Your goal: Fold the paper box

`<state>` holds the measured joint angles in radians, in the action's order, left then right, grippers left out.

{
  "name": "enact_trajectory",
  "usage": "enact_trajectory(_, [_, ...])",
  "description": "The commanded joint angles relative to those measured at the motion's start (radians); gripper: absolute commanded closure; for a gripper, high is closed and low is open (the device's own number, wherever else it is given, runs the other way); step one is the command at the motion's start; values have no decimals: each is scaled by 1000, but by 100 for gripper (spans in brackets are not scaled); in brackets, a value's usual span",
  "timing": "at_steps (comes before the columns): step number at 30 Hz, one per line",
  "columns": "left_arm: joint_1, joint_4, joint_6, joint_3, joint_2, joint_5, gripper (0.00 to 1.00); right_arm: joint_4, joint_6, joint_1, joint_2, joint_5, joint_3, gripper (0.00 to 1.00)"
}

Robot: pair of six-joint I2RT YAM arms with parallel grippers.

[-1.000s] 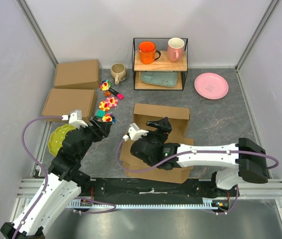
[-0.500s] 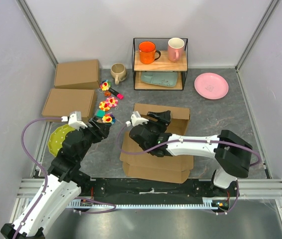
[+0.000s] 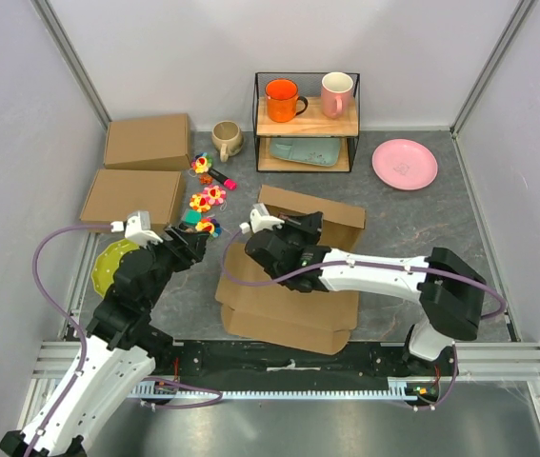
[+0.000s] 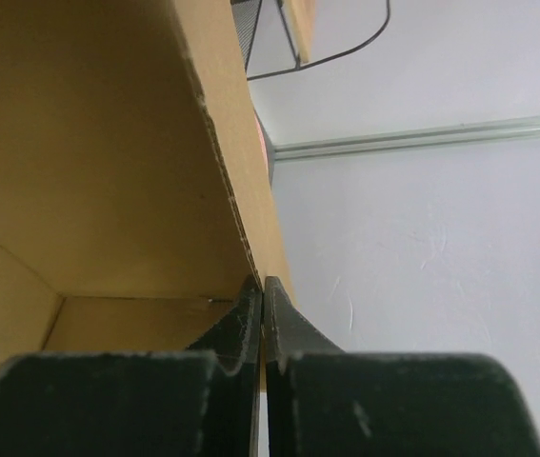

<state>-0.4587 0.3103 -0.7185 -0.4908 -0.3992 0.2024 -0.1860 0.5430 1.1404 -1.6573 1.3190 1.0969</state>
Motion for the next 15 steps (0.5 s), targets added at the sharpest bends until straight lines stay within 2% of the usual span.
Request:
enact_trajectory(1, [-1, -37, 54, -132, -16, 35, 28, -185, -200, -28, 85, 14, 167, 100])
enact_trajectory(2, [-1, -43, 65, -150, -24, 35, 28, -323, -254, -65, 82, 2, 257, 100])
enact_trajectory(3, [-1, -45, 70, -169, -39, 34, 28, -410, -402, -94, 68, -53, 312, 100])
enact_trajectory(4, [-1, -46, 76, -205, -50, 35, 28, -493, -475, -129, 59, -105, 372, 100])
enact_trajectory(5, [-1, -48, 85, -225, -55, 35, 28, -612, -533, -222, 53, -160, 468, 100])
enact_trajectory(6, [-1, -51, 88, -244, -65, 35, 28, -653, -601, -275, 51, -319, 507, 100])
enact_trajectory(7, [-1, -56, 96, -280, -69, 37, 28, -680, -691, -328, 53, -405, 533, 100])
enact_trajectory(8, [-1, -63, 117, -296, -70, 38, 28, -704, -739, -440, 60, -494, 558, 100])
enact_trajectory(9, [-1, -91, 135, -308, -70, 49, 28, -707, -777, -500, 79, -699, 558, 100])
enact_trajectory(11, [-1, -117, 194, -344, -78, 86, 28, -710, -883, -659, 94, -887, 532, 100])
enact_trajectory(13, [-1, -120, 240, -397, -89, 103, 28, -702, -969, -769, 111, -1103, 482, 100])
enact_trajectory(15, [-1, -126, 252, -422, -90, 111, 28, -682, -1043, -818, 142, -1210, 428, 100])
